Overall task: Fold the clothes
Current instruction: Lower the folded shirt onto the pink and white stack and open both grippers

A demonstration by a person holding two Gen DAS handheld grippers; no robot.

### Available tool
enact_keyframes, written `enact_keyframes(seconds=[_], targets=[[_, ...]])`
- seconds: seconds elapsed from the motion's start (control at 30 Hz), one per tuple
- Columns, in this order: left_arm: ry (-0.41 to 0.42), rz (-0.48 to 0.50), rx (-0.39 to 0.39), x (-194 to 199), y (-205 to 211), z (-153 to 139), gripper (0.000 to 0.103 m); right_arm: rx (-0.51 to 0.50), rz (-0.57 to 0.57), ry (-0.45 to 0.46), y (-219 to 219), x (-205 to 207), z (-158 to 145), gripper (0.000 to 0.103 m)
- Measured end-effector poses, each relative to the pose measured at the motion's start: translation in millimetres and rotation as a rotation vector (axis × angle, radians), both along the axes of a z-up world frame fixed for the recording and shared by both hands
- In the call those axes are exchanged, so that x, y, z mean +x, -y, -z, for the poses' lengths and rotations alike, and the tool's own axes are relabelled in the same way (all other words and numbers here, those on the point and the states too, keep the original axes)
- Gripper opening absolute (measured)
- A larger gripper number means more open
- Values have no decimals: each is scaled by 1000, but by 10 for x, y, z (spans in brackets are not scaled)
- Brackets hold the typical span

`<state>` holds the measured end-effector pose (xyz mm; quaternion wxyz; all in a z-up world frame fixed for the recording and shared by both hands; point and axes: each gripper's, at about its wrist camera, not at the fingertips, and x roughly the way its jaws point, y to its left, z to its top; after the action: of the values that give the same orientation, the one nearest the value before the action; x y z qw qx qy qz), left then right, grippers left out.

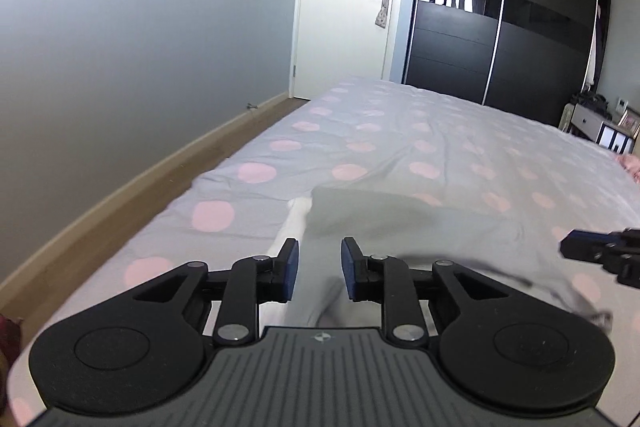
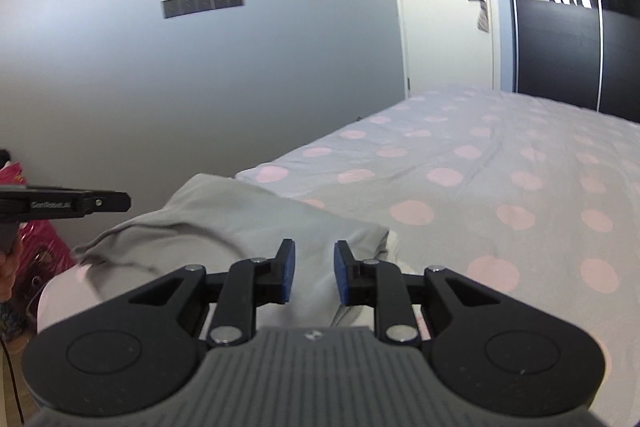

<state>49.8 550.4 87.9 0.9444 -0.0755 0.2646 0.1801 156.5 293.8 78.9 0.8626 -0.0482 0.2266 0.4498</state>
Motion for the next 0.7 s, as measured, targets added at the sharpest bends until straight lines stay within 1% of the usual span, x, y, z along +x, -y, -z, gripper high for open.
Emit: enact_keyframes(seconds=[0.1, 0.17, 0.3, 0.33, 0.4, 0.5, 0.57, 0.6, 0.67, 0.7], targets=[[-28, -6, 30, -130, 102, 104, 21, -15, -10, 30, 101, -267, 83, 24], [-60, -7, 34, -154, 141, 214, 21, -43, -13, 16, 85, -350, 216, 24], [-114, -18, -31, -64, 66, 492, 20, -92, 5, -44, 8, -349, 501, 23], [-114, -20, -41, -54, 49, 540, 20, -99, 9, -54, -10, -332, 555, 23], [-109, -23, -51, -50, 16, 601, 20, -92, 10, -58, -2, -321, 569, 23], [-97, -33, -63, -109, 21, 566, 20, -80, 7, -62, 45, -318, 513, 23], [-84, -39, -47, -162, 85, 485, 21, -67, 8, -67, 138, -327, 437, 24], [-76, -42, -37, -193, 125, 440, 21, -65, 12, -66, 195, -338, 399, 26], [-69, -42, -23, -245, 226, 348, 25, -58, 18, -68, 327, -367, 331, 31], [-71, -37, -19, -267, 304, 300, 26, -59, 22, -71, 403, -396, 300, 31]])
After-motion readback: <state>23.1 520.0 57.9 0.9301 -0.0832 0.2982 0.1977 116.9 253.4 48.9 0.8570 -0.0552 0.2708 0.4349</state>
